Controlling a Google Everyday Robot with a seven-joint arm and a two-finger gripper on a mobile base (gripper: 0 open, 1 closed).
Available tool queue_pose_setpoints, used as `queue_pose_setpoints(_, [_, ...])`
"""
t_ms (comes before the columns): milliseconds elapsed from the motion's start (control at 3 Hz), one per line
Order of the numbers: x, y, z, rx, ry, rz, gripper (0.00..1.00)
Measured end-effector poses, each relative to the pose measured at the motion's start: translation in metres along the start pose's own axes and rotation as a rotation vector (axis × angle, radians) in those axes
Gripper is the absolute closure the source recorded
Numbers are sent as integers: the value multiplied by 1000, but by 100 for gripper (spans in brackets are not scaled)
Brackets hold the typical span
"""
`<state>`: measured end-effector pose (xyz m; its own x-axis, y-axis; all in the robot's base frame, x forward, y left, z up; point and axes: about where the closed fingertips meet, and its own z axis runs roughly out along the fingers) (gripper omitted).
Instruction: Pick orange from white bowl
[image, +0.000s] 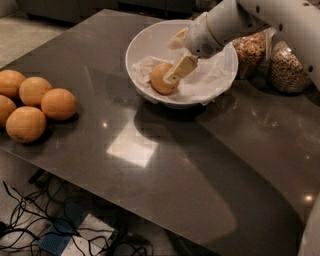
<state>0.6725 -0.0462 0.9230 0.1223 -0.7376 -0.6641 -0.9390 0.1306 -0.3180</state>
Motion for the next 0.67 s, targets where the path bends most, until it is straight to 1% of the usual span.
queue_pose_setpoints(333, [7, 8, 15, -55, 21, 3, 24])
queue_pose_setpoints(667, [14, 14, 29, -101, 43, 12, 24])
